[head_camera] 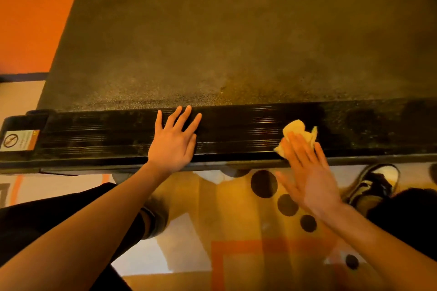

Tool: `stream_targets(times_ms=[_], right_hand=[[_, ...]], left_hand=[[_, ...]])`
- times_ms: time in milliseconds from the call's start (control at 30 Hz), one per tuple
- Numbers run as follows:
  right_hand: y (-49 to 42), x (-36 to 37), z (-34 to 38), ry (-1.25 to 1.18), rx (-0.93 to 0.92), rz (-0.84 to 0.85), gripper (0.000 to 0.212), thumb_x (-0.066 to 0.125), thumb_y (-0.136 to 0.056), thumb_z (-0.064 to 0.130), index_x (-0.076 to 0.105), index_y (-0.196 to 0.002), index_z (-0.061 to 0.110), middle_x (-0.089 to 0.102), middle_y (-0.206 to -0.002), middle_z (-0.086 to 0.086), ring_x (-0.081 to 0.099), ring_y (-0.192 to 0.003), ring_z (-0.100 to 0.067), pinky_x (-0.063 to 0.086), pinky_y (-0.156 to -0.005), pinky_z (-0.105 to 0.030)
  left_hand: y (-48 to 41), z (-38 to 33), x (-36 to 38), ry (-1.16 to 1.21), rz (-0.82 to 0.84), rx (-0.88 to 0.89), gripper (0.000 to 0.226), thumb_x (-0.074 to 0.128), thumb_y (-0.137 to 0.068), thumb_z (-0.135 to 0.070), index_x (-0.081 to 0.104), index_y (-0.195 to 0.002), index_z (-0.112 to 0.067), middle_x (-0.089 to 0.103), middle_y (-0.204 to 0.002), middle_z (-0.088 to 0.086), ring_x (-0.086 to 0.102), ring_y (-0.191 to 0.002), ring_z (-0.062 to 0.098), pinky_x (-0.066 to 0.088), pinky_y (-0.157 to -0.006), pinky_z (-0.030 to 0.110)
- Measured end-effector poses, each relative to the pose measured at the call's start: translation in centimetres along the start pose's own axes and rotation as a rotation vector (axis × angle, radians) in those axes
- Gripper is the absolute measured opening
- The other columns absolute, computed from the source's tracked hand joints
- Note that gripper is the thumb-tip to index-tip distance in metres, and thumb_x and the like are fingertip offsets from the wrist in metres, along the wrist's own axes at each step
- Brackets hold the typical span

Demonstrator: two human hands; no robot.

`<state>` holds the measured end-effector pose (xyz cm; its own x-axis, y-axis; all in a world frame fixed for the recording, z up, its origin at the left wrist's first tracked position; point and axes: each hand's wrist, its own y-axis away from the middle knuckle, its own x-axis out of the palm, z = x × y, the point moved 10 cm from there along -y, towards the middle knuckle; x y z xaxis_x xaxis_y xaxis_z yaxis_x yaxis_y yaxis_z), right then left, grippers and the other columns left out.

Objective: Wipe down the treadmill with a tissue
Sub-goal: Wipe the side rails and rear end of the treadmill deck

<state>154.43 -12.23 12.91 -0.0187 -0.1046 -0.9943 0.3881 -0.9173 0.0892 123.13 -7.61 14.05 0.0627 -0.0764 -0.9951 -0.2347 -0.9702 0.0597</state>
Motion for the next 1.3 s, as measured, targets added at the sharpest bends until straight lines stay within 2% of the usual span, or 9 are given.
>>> stream_targets(times_ms=[100,167,333,500,667,800,967,1067,1300], right_hand=[[1.8,-0.4,-5.5,-0.094,0.277,-0.004,0.087,0.008,-0.102,0.069,0.017,-0.165,0.009,0.007,-0.174,-0.008,-0.001,-0.161,-0.023,0.010,-0.128,-0.057],[0.7,-0.4,-3.0,-0.114,0.335,-0.059,0.090,0.009,-0.102,0.069,0.014,-0.164,0.004,0.006,-0.173,-0.014,-0.001,-0.161,-0.030,0.009,-0.128,-0.057],[-3.9,1.4,11.4,-0.105,-0.118,-0.110,0.081,0.022,-0.105,0.063,0.013,-0.166,0.011,0.004,-0.174,-0.012,-0.001,-0.161,-0.030,0.009,-0.129,-0.051],[-1.9,2.5,5.8,0.118,-0.451,-0.037,0.075,0.028,-0.105,0.055,0.004,-0.166,0.018,0.001,-0.174,-0.007,-0.002,-0.161,-0.027,0.004,-0.129,-0.047],[1.8,0.2,-6.9,0.226,-0.342,0.037,0.075,0.032,-0.105,0.054,0.021,-0.164,0.009,0.010,-0.173,-0.013,0.011,-0.160,-0.033,0.025,-0.124,-0.056],[0.4,-0.1,-1.6,0.092,-0.228,0.026,0.079,0.022,-0.106,0.061,0.021,-0.164,0.007,0.010,-0.172,-0.016,0.005,-0.160,-0.034,0.020,-0.127,-0.055],[-6.6,-1.2,8.0,-0.170,-0.162,0.016,0.084,0.014,-0.103,0.067,0.014,-0.166,0.011,0.008,-0.173,-0.010,-0.007,-0.160,-0.022,-0.004,-0.128,-0.039],[-7.7,-1.3,6.5,-0.103,-0.274,0.062,0.085,0.006,-0.102,0.069,0.010,-0.166,0.014,0.006,-0.174,-0.008,-0.004,-0.161,-0.022,0.007,-0.130,-0.046],[-7.5,-2.1,-1.1,-0.117,-0.110,0.054,0.085,0.003,-0.102,0.068,0.021,-0.165,0.013,0.016,-0.172,-0.009,0.006,-0.161,-0.024,0.015,-0.129,-0.048]], left_hand=[[0.1,-0.1,-0.2,-0.004,-0.013,-0.002,0.060,0.024,-0.106,-0.043,0.037,-0.160,-0.021,0.034,-0.165,0.013,0.027,-0.154,0.037,0.015,-0.121,0.070],[0.1,-0.1,-0.2,-0.002,-0.012,-0.003,0.060,0.024,-0.106,-0.042,0.036,-0.161,-0.021,0.034,-0.165,0.013,0.026,-0.154,0.037,0.015,-0.121,0.070],[0.1,-0.1,-0.3,0.000,-0.001,-0.024,0.060,0.023,-0.106,-0.043,0.034,-0.161,-0.022,0.031,-0.167,0.012,0.023,-0.155,0.035,0.014,-0.122,0.068],[0.2,-0.2,-0.4,0.005,-0.019,-0.019,0.059,0.024,-0.106,-0.042,0.035,-0.161,-0.022,0.032,-0.167,0.012,0.024,-0.155,0.035,0.014,-0.123,0.067],[0.1,-0.3,-0.6,0.021,-0.050,-0.013,0.059,0.027,-0.106,-0.042,0.038,-0.160,-0.020,0.036,-0.164,0.014,0.027,-0.153,0.037,0.015,-0.122,0.068],[0.1,-0.3,-0.6,0.030,-0.051,-0.016,0.059,0.028,-0.105,-0.042,0.039,-0.159,-0.020,0.035,-0.165,0.014,0.026,-0.154,0.036,0.014,-0.122,0.069],[0.1,-0.2,-0.4,0.015,-0.013,-0.044,0.060,0.026,-0.105,-0.043,0.034,-0.161,-0.022,0.030,-0.167,0.012,0.022,-0.156,0.035,0.013,-0.123,0.067],[0.0,-0.1,-0.3,0.017,0.012,-0.043,0.060,0.026,-0.105,-0.042,0.034,-0.161,-0.021,0.029,-0.167,0.013,0.020,-0.156,0.036,0.013,-0.123,0.067],[-0.6,-1.0,-0.9,0.109,-0.012,-0.191,0.065,0.029,-0.103,-0.049,0.046,-0.155,-0.014,0.034,-0.164,0.014,0.023,-0.155,0.036,0.018,-0.124,0.064]])
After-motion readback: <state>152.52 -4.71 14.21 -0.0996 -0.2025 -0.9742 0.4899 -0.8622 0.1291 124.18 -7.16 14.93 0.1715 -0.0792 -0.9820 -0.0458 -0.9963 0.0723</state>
